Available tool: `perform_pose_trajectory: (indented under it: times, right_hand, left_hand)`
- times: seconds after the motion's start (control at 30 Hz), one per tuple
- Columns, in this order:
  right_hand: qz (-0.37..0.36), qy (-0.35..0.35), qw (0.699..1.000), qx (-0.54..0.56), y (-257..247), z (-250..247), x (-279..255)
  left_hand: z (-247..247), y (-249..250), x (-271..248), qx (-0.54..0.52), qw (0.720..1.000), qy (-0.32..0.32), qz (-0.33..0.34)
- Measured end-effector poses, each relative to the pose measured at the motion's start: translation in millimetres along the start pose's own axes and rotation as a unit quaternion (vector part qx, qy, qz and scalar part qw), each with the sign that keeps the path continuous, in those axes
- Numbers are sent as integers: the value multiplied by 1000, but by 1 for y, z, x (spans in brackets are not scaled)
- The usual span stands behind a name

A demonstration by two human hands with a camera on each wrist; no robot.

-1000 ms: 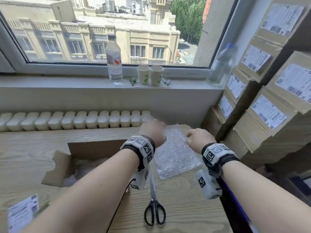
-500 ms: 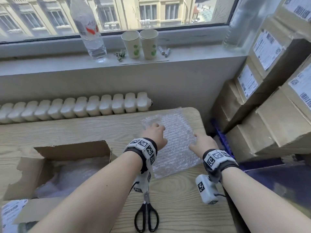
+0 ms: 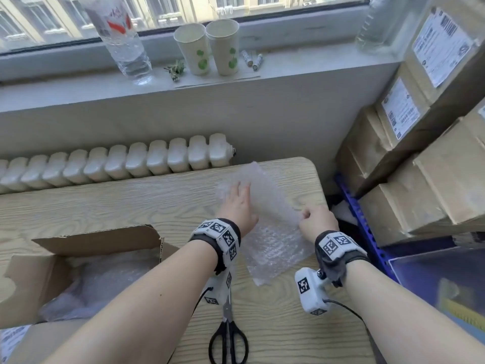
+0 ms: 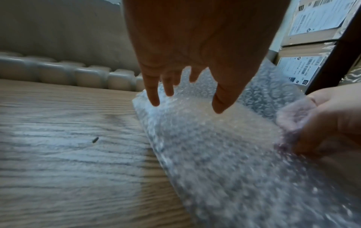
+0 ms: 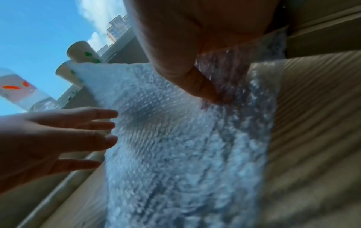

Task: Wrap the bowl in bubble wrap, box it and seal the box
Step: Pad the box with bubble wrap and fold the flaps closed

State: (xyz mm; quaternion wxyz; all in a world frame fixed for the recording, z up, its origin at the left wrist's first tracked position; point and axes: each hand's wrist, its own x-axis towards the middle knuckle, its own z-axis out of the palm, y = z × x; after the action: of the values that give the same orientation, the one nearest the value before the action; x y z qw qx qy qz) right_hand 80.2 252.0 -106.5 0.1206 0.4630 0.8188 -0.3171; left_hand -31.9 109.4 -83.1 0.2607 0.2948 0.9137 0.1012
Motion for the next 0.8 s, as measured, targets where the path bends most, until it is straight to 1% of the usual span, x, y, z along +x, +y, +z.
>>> perform_pose_trajectory:
  times: [0.07, 0.13, 0.23, 0.3, 0.4, 0.53, 0.67, 0.8]
  right_hand:
    - [-3, 7, 999, 33, 1, -4, -1]
    - [-8, 16, 998, 57, 0, -11, -4]
    - [-25, 42, 997, 65, -4, -24, -17]
    - [-33, 63, 995, 74, -6, -31, -29]
    - [-40, 95, 990, 93, -7, -40, -46]
    - [-22, 148, 981, 127, -9, -53, -68]
    - [-31, 205, 964, 164, -14, -63, -91]
    - [-52, 231, 951, 196, -27, -69, -120]
  left_hand:
    - [-10, -1, -2, -26, 998, 59, 10]
    - [-20, -2, -5, -29, 994, 99, 22]
    - [-32, -1, -12, -49, 993, 102, 13]
    - [-38, 1, -20, -54, 991, 119, 6]
    - [-44, 4, -37, -111, 984, 143, 8]
    - [-60, 7, -63, -181, 966, 182, 24]
    - [-80, 0, -94, -176, 959, 216, 49]
    - [-95, -18, -124, -186, 944, 268, 54]
